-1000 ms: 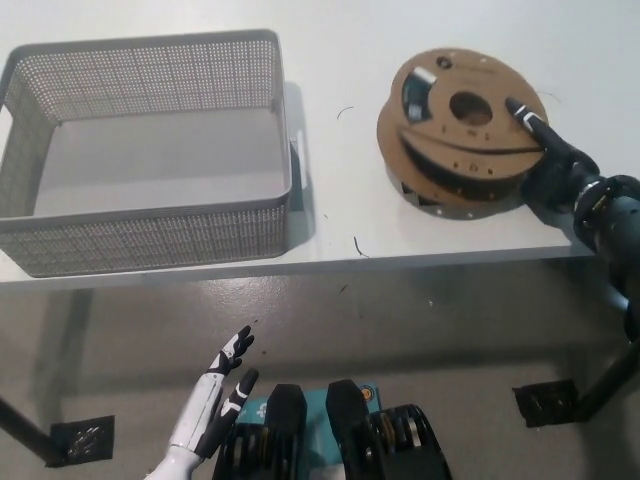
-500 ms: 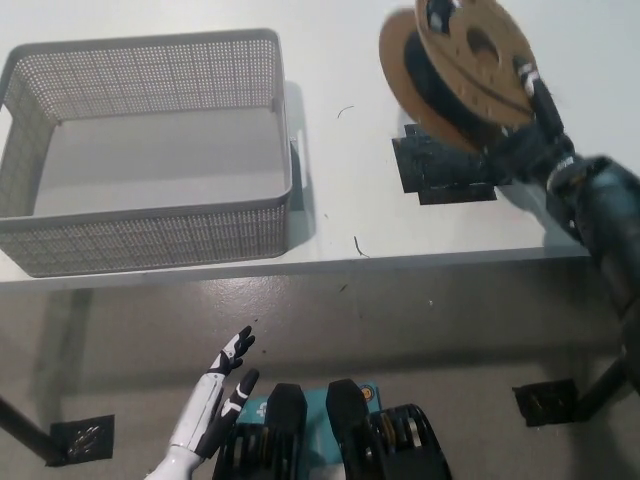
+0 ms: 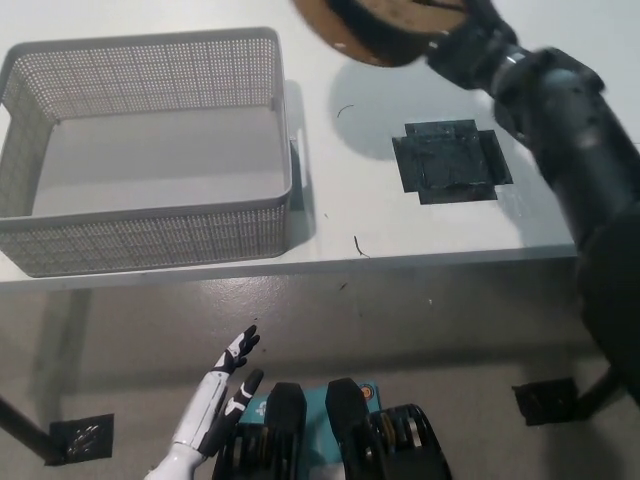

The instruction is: Use the right hand to pick up a 3d printing filament and place it into a container on the left side

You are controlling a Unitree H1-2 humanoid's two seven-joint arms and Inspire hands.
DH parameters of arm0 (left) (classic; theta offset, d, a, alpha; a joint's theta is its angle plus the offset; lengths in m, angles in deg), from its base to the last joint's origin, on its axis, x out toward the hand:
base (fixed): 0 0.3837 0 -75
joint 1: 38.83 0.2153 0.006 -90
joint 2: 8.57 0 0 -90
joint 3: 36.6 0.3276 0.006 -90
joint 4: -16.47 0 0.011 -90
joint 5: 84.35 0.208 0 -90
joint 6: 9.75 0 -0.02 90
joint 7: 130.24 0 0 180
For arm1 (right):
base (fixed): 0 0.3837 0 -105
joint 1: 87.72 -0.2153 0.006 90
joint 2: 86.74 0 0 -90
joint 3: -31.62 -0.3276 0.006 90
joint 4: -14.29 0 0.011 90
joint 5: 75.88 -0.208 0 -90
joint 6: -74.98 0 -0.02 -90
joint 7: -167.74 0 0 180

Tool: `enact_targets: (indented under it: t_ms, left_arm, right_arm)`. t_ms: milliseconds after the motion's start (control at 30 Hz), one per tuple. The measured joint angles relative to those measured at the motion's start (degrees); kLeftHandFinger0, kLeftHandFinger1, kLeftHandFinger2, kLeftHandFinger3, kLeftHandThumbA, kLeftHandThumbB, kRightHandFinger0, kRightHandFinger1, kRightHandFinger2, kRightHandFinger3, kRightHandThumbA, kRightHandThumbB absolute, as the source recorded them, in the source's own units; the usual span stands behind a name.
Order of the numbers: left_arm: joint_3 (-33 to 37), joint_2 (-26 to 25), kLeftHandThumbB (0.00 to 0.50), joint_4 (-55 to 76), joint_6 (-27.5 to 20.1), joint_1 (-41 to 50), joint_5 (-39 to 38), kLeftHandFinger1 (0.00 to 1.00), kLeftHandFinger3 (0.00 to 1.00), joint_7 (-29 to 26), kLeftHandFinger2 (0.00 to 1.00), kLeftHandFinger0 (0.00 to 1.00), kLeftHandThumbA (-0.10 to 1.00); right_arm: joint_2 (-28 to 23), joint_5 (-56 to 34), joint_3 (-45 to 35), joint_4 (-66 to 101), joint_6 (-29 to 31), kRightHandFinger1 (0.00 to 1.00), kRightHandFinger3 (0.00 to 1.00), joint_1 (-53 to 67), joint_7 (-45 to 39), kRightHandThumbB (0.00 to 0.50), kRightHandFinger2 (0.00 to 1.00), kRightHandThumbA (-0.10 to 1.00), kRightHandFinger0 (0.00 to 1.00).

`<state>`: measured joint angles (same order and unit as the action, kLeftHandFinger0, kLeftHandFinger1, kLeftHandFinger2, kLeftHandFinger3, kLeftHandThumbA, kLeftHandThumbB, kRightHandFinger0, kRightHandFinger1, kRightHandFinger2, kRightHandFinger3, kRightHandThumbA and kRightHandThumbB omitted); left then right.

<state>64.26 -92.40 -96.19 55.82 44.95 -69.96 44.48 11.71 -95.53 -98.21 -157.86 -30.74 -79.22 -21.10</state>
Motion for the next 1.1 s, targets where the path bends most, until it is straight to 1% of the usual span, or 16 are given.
enact_targets:
  t_ms: [100,167,300,433,467,533,567,600,633,667,700,733,800,833,933,1100]
  left_arm:
    - [0.37,-0.15,0.22,0.0,-0.04,-0.3,0.25,1.0,1.0,0.46,1.0,1.0,1.0]
    - [0.52,-0.27,0.218,0.0,-0.05,-0.37,0.31,1.0,1.0,0.63,1.0,1.0,1.0]
    - [0.65,-0.42,0.222,0.0,-0.06,-0.53,0.36,1.0,1.0,0.85,1.0,1.0,1.0]
    - [0.65,-0.42,0.227,0.0,-0.06,-0.64,0.53,1.0,1.0,1.31,1.0,1.0,1.0]
    - [0.65,-0.42,0.226,0.0,-0.06,-0.68,0.55,1.0,1.0,1.33,1.0,1.0,1.0]
    - [0.65,-0.42,0.227,0.01,-0.06,-0.89,0.61,1.0,1.0,1.5,1.0,1.0,1.0]
    - [0.63,-0.42,0.225,0.03,-0.06,-1.04,0.63,1.0,1.0,1.65,1.0,1.0,1.0]
    - [0.64,-0.42,0.228,0.05,-0.06,-1.11,0.65,1.0,1.0,1.73,1.0,1.0,1.0]
    - [0.64,-0.42,0.23,0.06,-0.06,-1.16,0.67,1.0,1.0,1.8,1.0,1.0,1.0]
    - [0.63,-0.42,0.233,0.06,-0.06,-1.22,0.68,1.0,1.0,1.93,1.0,1.0,1.0]
    - [0.63,-0.42,0.234,0.08,-0.06,-1.27,0.7,1.0,1.0,2.05,1.0,1.0,1.0]
    - [0.63,-0.42,0.233,0.13,-0.06,-1.29,0.73,1.0,1.0,2.13,1.0,1.0,1.0]
    - [0.63,-0.43,0.229,0.19,-0.06,-1.29,0.76,1.0,1.0,2.19,1.0,1.0,1.0]
    - [0.63,-0.43,0.223,0.19,-0.06,-1.29,0.76,1.0,1.0,2.25,1.0,1.0,1.0]
    - [0.63,-0.43,0.22,0.26,-0.06,-1.29,0.75,1.0,1.0,2.49,1.0,1.0,1.0]
    - [0.64,-0.47,0.221,0.28,-0.07,-1.29,0.73,1.0,1.0,2.92,1.0,1.0,1.0]
  right_arm:
    - [2.56,0.51,3.87,0.0,-0.07,0.09,1.0,-2.01,0.8,0.054,0.62,-0.1,0.0]
    - [3.99,1.18,6.66,0.0,-0.03,0.15,1.0,-3.15,1.15,0.086,0.77,-0.1,0.0]
    - [7.12,2.52,11.3,0.0,0.96,0.25,1.0,-4.44,1.77,0.109,0.9,-0.1,0.0]
    - [10.78,5.33,18.63,-0.14,1.98,0.36,1.0,-4.53,4.32,0.15,0.79,-0.1,0.01]
    - [11.1,5.92,19.92,-0.16,2.05,0.4,0.81,-4.54,4.86,0.179,0.73,-0.1,0.04]
    - [12.08,7.69,23.49,-0.2,2.44,0.46,0.5,-4.54,6.35,0.177,0.82,-0.1,0.07]
    - [12.79,9.18,26.32,-0.2,2.89,0.45,0.87,-4.54,7.55,0.173,0.83,-0.1,0.07]
    - [13.11,10.12,28.32,-0.2,3.21,0.32,1.0,-4.55,8.12,0.195,0.7,-0.1,0.01]
    - [13.37,10.87,29.7,-0.2,3.44,0.29,1.0,-4.57,8.64,0.218,0.66,-0.1,0.0]
    - [13.77,12.1,32.15,-0.21,3.68,0.38,1.0,-4.63,9.48,0.226,0.72,-0.1,0.1]
    - [14.14,13.47,34.67,-0.22,3.81,0.58,1.0,-4.68,10.41,0.231,0.93,-0.08,0.29]
    - [14.49,14.66,36.97,-0.22,4.01,0.95,1.0,-4.68,11.25,0.23,1.0,0.04,0.64]
    - [14.88,16.41,40.15,-0.22,4.24,1.0,1.0,-4.69,11.94,0.24,1.0,0.18,1.0]
    - [15.02,16.88,41.31,-0.22,4.3,1.0,1.0,-4.69,12.02,0.302,1.0,0.44,1.0]
    - [15.45,19.54,46.11,-0.21,5.5,1.0,1.0,-4.95,11.59,0.354,1.0,0.63,1.0]
    - [15.54,22.04,50.16,-0.19,6.53,1.0,1.0,-5.77,9.88,0.424,1.0,0.77,1.0]
